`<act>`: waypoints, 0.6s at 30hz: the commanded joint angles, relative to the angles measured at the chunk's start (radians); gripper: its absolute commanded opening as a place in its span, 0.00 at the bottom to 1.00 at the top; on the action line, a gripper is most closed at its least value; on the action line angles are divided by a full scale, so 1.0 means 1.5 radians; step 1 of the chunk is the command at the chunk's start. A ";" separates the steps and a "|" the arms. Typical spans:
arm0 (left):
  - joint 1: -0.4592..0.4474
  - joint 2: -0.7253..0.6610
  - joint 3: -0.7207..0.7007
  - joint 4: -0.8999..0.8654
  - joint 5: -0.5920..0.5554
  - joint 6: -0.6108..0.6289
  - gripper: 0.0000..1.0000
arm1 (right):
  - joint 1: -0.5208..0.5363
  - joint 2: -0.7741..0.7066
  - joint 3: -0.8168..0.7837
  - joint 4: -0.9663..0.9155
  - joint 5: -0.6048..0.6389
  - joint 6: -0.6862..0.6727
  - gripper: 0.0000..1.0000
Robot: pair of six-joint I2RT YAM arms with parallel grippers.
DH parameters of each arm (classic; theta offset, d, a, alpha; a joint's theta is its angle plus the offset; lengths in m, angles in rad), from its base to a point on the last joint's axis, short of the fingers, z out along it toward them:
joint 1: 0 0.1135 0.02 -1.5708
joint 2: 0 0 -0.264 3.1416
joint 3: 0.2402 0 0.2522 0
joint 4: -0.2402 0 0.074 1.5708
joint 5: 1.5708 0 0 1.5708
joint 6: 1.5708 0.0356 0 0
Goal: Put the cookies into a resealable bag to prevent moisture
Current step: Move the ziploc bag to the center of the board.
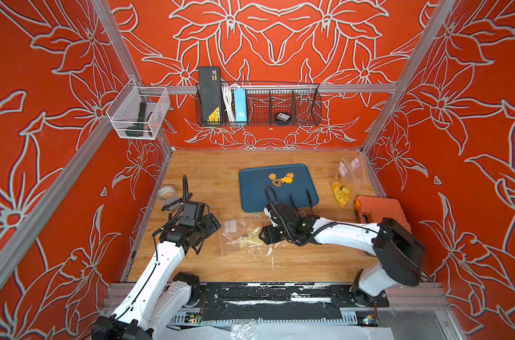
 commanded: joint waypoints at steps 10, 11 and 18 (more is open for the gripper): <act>-0.002 0.005 -0.005 0.024 0.024 0.008 0.82 | -0.034 0.136 0.064 0.077 -0.068 0.086 0.51; -0.001 0.004 -0.007 0.027 0.028 0.010 0.82 | -0.036 0.132 0.059 0.080 -0.066 0.088 0.48; -0.002 0.015 -0.043 0.098 0.118 0.034 0.82 | -0.054 0.086 -0.020 0.111 -0.043 0.110 0.21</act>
